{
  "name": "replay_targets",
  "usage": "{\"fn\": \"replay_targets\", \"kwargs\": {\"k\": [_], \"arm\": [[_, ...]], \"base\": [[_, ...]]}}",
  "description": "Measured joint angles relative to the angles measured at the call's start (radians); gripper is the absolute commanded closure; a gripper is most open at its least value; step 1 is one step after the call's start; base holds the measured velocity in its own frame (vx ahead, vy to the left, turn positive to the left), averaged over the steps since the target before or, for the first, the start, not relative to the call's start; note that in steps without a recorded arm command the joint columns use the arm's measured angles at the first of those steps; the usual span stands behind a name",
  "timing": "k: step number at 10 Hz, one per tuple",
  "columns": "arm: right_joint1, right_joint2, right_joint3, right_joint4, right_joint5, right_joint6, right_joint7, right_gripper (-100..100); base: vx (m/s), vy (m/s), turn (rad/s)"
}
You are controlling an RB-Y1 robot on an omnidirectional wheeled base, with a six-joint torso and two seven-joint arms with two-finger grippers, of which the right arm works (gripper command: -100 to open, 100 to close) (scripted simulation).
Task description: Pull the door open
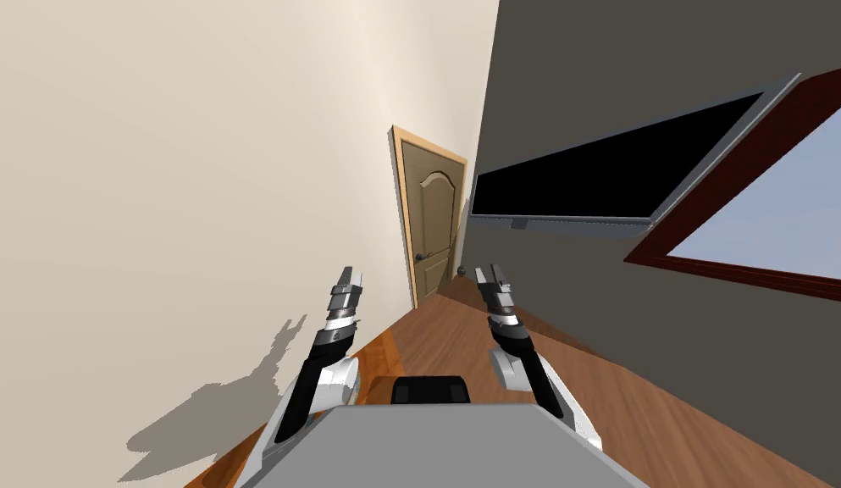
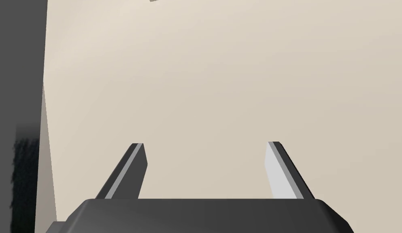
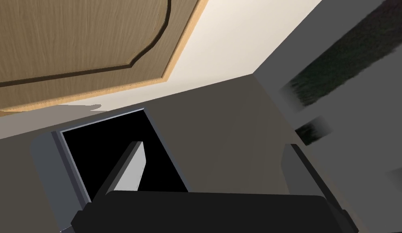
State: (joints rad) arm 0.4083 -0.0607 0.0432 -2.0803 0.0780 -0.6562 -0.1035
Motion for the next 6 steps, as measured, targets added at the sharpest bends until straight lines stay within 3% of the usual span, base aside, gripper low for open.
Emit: {"fn": "replay_targets", "kwargs": {"k": [5, 6], "arm": [[-0.059, -0.035, 0.007, 0.139, -0.007, -0.002, -0.016, -100], [-0.071, -0.049, 0.004, 0.167, -0.012, -0.001, -0.024, -100]], "base": [[0.073, -0.014, 0.122], [0.063, -0.012, 0.05]]}}
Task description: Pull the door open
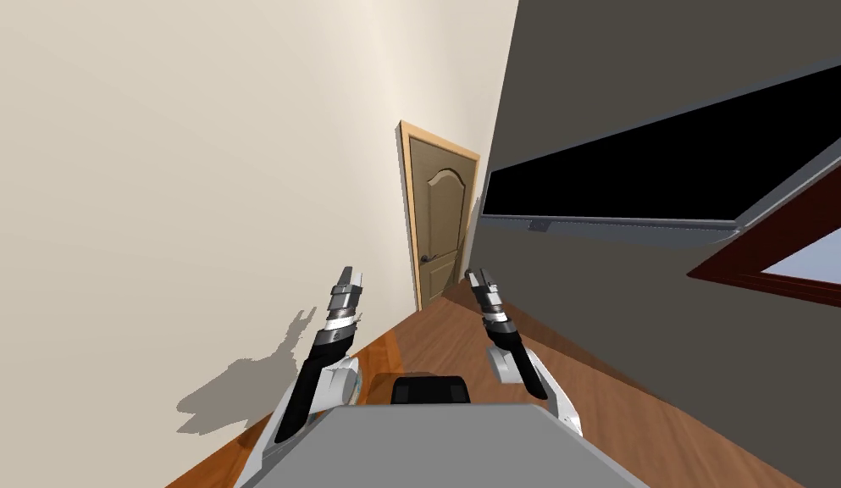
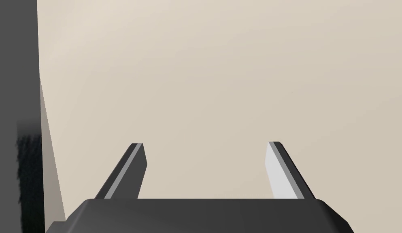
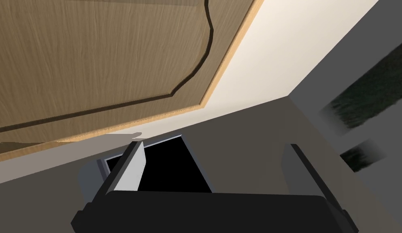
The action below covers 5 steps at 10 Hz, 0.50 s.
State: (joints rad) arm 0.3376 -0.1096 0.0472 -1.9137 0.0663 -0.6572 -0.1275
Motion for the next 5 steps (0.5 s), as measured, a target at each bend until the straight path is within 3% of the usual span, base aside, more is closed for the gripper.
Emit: {"fn": "replay_targets", "kwargs": {"k": [4, 5], "arm": [[-0.026, -0.024, 0.007, 0.087, -0.005, -0.007, -0.014, -100], [-0.038, -0.03, 0.007, 0.119, -0.007, -0.012, -0.017, -100]], "base": [[0.059, -0.017, 0.105], [0.072, -0.03, 0.191]]}}
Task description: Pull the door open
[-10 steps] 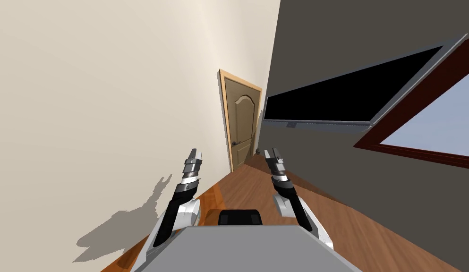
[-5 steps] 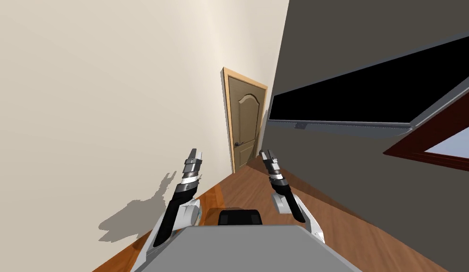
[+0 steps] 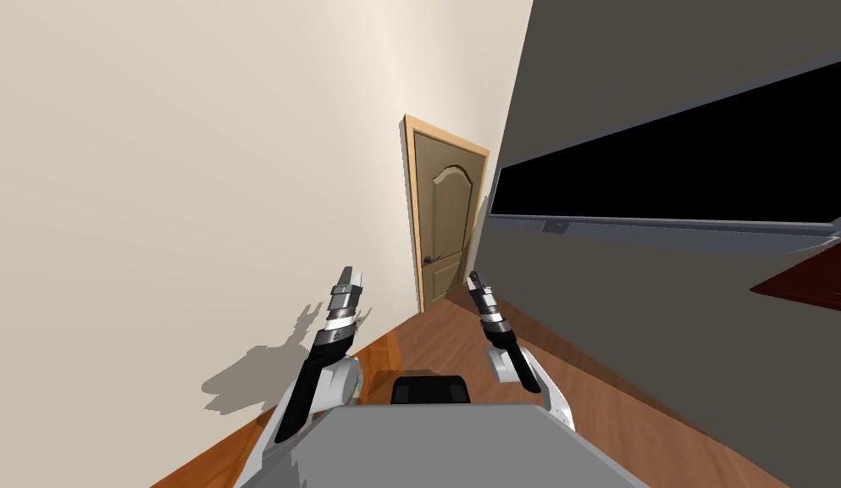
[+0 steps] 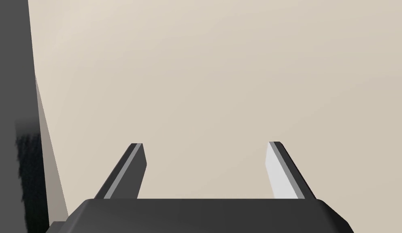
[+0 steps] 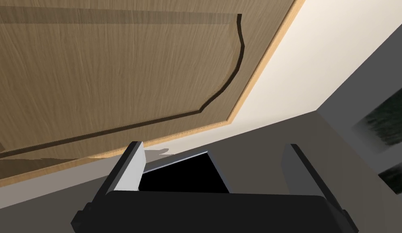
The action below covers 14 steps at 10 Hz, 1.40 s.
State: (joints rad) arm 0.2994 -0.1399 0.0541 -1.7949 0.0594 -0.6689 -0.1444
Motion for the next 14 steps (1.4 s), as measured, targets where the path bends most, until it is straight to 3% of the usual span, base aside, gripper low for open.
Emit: {"fn": "replay_targets", "kwargs": {"k": [4, 8, 14], "arm": [[-0.043, -0.032, 0.003, 0.107, -0.008, -0.007, -0.017, -100], [-0.076, -0.051, 0.011, 0.202, -0.011, -0.006, -0.028, -100], [-0.145, -0.097, 0.018, 0.399, -0.023, -0.027, -0.053, -100]], "base": [[0.062, -0.018, 0.093], [0.06, -0.021, 0.109], [0.069, -0.032, 0.136]]}}
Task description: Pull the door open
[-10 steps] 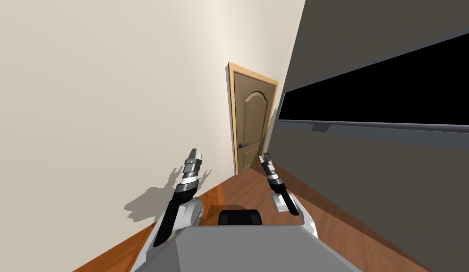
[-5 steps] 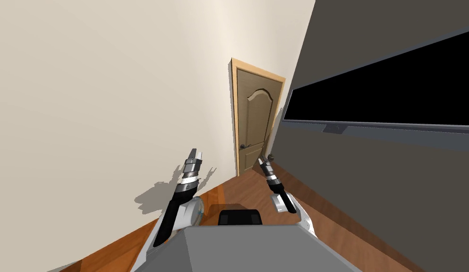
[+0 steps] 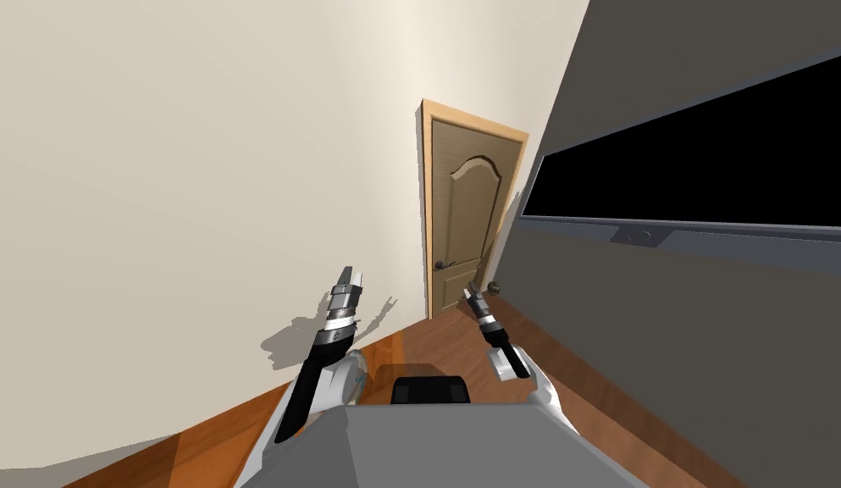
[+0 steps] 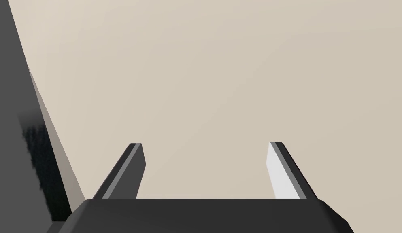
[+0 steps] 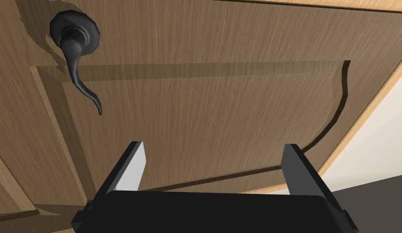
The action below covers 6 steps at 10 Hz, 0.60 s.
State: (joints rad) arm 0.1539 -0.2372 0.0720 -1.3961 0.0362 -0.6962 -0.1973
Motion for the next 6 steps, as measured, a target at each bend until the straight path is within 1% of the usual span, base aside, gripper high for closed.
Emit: {"fn": "replay_targets", "kwargs": {"k": [1, 3, 5, 6], "arm": [[-0.016, -0.008, 0.002, 0.035, -0.002, 0.003, -0.004, -100], [-0.035, -0.024, 0.008, 0.098, -0.005, 0.002, -0.013, -100], [-0.051, -0.039, 0.01, 0.145, -0.009, -0.001, -0.022, -100], [-0.064, -0.045, 0.011, 0.174, -0.011, -0.002, -0.025, -100]], "base": [[0.088, -0.034, 0.184], [0.108, -0.066, 0.135], [0.046, -0.028, 0.07], [0.062, -0.034, 0.135]]}}
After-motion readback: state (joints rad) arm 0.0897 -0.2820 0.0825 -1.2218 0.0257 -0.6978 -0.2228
